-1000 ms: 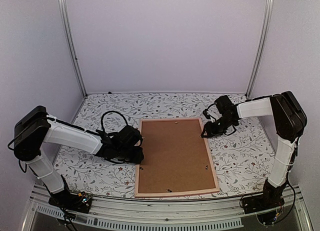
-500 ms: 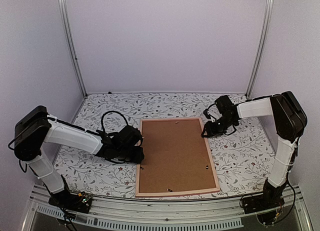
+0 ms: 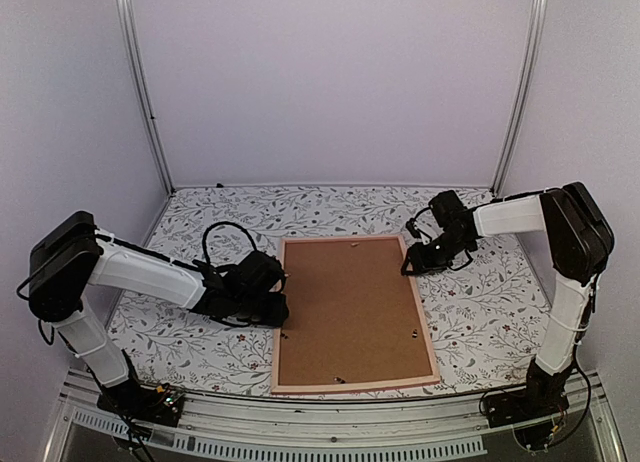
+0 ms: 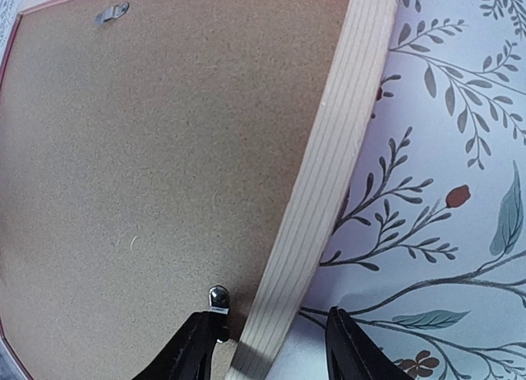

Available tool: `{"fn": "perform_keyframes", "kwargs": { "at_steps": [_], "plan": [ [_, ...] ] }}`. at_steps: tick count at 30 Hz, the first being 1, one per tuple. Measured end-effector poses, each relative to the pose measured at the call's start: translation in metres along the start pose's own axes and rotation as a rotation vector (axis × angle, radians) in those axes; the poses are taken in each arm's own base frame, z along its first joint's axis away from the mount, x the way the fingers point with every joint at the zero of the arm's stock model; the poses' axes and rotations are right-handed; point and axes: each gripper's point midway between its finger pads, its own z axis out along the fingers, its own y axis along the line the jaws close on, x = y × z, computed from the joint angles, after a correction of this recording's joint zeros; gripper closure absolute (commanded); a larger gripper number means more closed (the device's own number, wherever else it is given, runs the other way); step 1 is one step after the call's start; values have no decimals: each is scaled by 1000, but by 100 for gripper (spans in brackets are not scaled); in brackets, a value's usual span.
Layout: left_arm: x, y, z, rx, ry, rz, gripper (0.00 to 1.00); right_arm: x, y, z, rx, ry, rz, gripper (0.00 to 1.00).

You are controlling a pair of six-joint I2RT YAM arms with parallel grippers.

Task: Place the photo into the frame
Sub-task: Press the fastener onto the backboard.

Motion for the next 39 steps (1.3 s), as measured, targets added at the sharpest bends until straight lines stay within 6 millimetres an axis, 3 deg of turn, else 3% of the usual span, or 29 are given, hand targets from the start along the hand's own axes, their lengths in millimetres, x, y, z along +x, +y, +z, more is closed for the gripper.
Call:
{"fn": "perform_keyframes", "kwargs": {
  "at_steps": [11,21,26,33,39],
  "plan": [
    [0,0,0,0,1,0,66,-1,0,-1,20,5,-3,69],
    [0,0,0,0,0,0,66,-5,0,-4,28,5,-1,70],
    [0,0,0,-1,0,0,66,-11,2,-7,26,-4,-4,67],
    [0,0,0,0,0,1,66,-10,5,-8,4,2,-7,51],
    [0,0,0,0,0,1,66,-9,7,-8,-2,7,-17,49]
  ]
}}
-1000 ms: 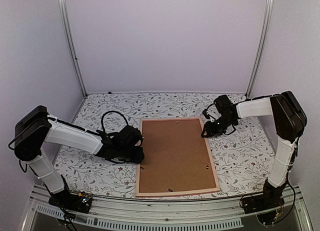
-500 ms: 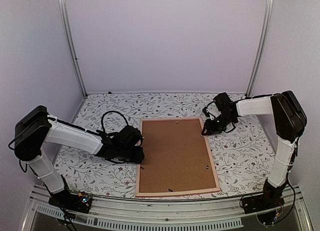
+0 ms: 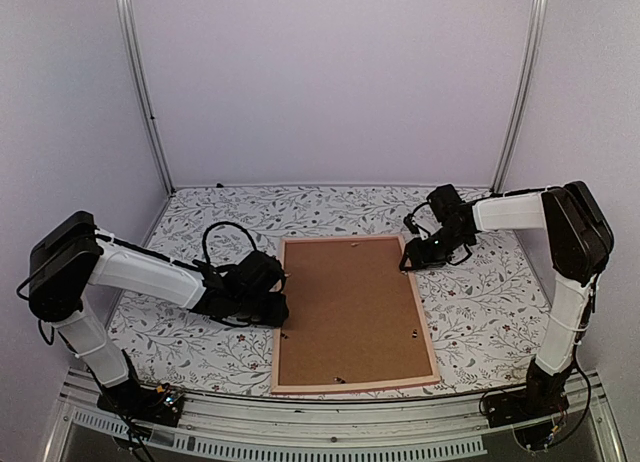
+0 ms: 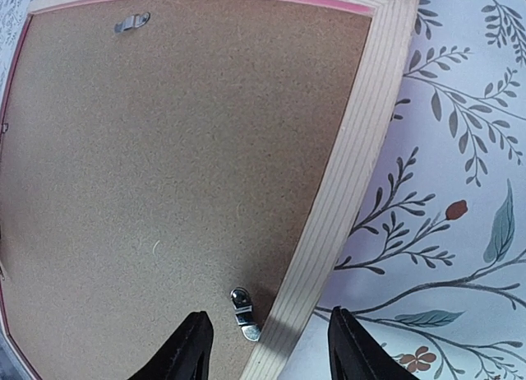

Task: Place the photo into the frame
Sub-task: Press the fastener onto the backboard.

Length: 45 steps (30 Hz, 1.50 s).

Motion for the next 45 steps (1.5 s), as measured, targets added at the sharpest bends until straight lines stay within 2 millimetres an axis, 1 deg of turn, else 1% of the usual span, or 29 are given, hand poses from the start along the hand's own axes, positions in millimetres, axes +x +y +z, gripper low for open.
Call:
{"fn": "perform_keyframes", "kwargs": {
  "at_steps": [12,16,29,34,36,41,45],
  "plan": [
    [-2,-3,2,7,-6,1,66,5,-1,7,30,17,-33,54],
    [-2,-3,2,8,-7,1,66,7,-3,10,41,26,-35,58],
    [-2,-3,2,8,-7,1,66,6,-7,10,56,25,-35,72],
    [-2,-3,2,7,-7,1,66,6,-9,9,53,27,-37,74],
    [-2,-3,2,8,-7,1,66,6,-9,8,49,29,-42,73],
    [-2,-3,2,8,-7,1,66,6,-8,8,27,30,-53,55],
    [-2,-3,2,8,-7,0,66,7,-3,8,-5,31,-57,48]
  ]
}}
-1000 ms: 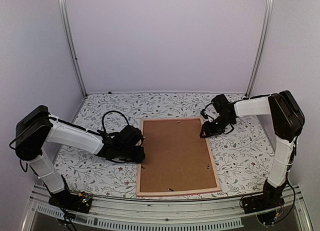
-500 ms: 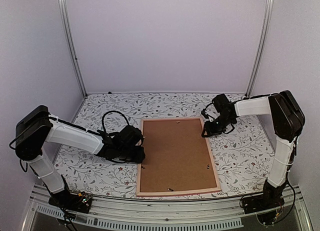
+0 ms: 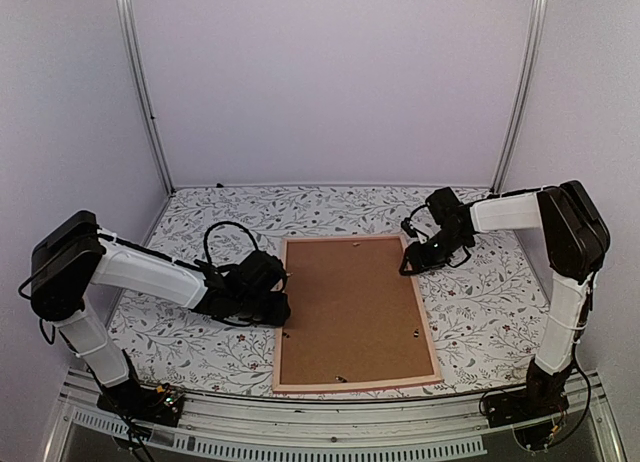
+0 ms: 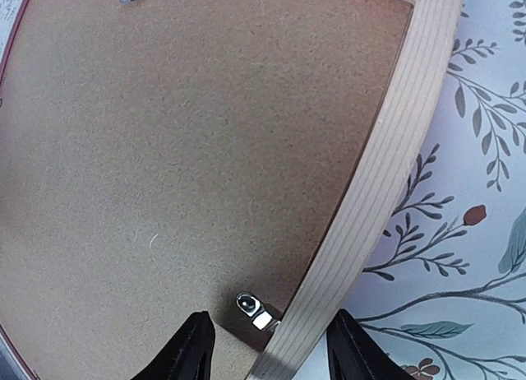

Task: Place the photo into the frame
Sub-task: Press the fastener onto the backboard.

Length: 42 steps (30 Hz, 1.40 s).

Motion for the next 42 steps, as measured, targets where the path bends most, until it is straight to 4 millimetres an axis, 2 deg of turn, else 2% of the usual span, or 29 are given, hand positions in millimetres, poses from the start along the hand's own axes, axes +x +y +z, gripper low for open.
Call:
{"fn": "perform_keyframes", "kwargs": {
  "at_steps": [5,7,10,18,22,29,36,42],
  "plan": [
    [0,0,0,0,0,0,65,0,0,-2,-20,-2,37,42],
    [0,0,0,0,0,0,63,2,-1,-4,-19,-1,56,35],
    [0,0,0,0,-1,0,61,11,0,-11,-15,4,94,30],
    [1,1,-1,-5,7,5,44,44,7,-45,31,-1,197,24],
    [-1,-3,-2,6,11,7,39,68,15,-54,70,8,239,23],
    [-6,-8,-3,33,17,2,31,127,39,-54,110,84,273,21],
    [-6,-8,-2,47,32,-6,29,150,62,-55,95,98,263,21],
    [-5,-8,-2,57,43,-11,30,153,71,-53,101,99,258,26]
  ]
}}
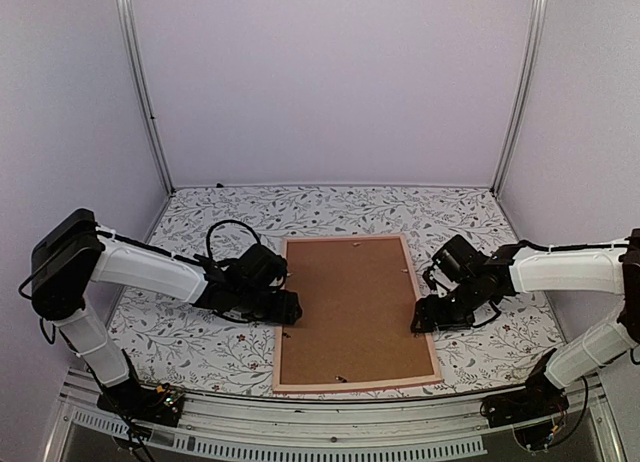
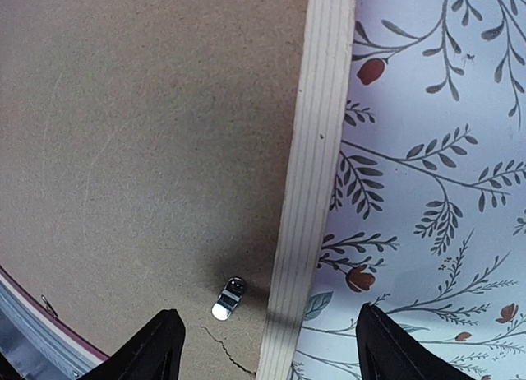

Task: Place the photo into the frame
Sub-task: Press the fastener onto the backboard.

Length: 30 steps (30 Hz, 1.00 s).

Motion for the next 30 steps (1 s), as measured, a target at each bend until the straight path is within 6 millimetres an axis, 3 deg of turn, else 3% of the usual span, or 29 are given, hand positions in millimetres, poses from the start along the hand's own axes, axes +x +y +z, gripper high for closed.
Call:
{"fn": "perform_keyframes", "kwargs": {
  "at_steps": [7,17,23,30],
  "plan": [
    [1,1,1,-2,3,-3,40,0,-1,5,17,1,5,31],
    [5,9,2,-23,1,-8,65,4,0,15,28,21,8,34],
    [3,11,1,-33,-9,-13,72,3,0,16,28,20,8,41],
    [3,12,1,-34,-12,-13,74,2,0,18,32,16,4,55]
  ]
}}
